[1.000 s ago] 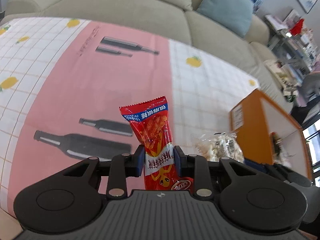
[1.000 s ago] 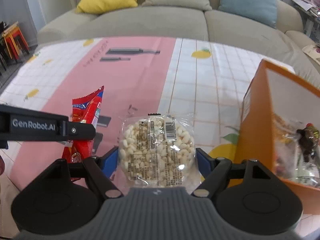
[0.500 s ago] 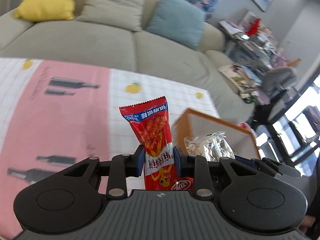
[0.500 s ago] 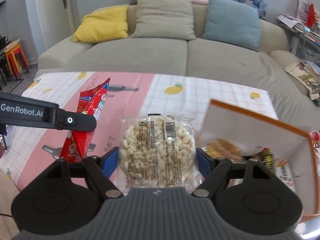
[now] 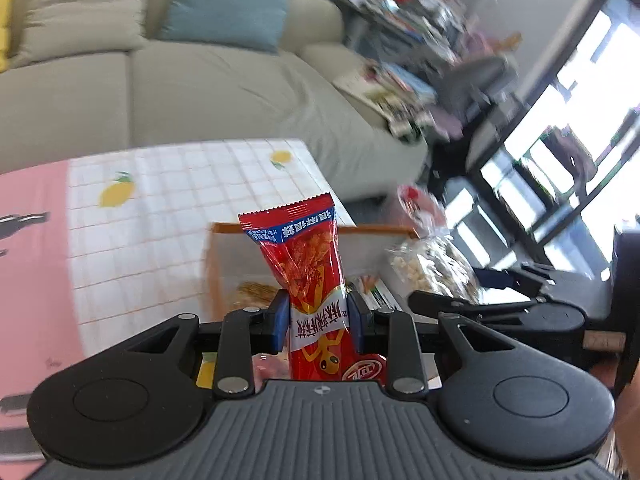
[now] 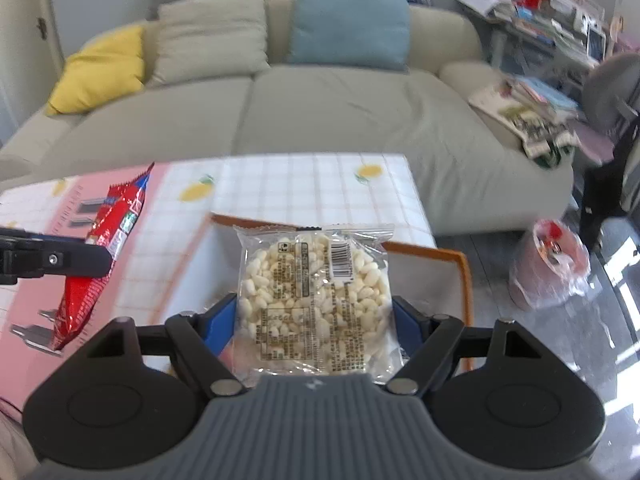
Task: Organize snacks
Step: 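Lift the red packet with the left tool while the right carries the rice-cracker packet over the box, then open both tools to drop the red and rice-cracker packets into the box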
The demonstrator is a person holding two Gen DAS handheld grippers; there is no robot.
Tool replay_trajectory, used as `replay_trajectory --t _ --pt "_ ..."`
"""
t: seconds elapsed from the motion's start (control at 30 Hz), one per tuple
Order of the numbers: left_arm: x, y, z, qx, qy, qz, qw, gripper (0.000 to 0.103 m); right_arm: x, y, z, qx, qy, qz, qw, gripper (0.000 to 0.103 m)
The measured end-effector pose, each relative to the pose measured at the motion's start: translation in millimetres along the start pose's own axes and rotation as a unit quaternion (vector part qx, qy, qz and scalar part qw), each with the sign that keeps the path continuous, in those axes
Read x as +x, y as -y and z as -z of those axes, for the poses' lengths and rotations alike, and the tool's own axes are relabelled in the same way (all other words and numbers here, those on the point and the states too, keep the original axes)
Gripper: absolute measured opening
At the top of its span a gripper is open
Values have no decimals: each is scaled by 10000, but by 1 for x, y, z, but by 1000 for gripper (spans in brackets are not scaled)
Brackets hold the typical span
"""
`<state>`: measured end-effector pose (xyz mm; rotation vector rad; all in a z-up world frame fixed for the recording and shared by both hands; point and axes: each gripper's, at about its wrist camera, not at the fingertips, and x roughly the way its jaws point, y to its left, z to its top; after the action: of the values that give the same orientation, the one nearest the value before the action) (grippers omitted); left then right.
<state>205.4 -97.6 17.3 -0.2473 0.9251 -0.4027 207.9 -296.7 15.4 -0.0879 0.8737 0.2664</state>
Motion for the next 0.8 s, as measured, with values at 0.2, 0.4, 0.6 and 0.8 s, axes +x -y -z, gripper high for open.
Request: replay_trajectory --t 0.2,0.4,0.6,0.8 --pt "60 12 -9 439 -595 -222 9970 34 48 23 1 -108 -534 216 9983 77" --pt "108 11 -14 744 -1043 -604 9899 34 99 33 3 -296 -947 367 9944 77" --pt "138 11 -8 932 -1343 -820 9831 34 130 45 4 104 -1254 294 9916 77" --pt "154 12 -1 1060 -1515 -938 9783 34 149 53 7 259 -1526 412 9871 78"
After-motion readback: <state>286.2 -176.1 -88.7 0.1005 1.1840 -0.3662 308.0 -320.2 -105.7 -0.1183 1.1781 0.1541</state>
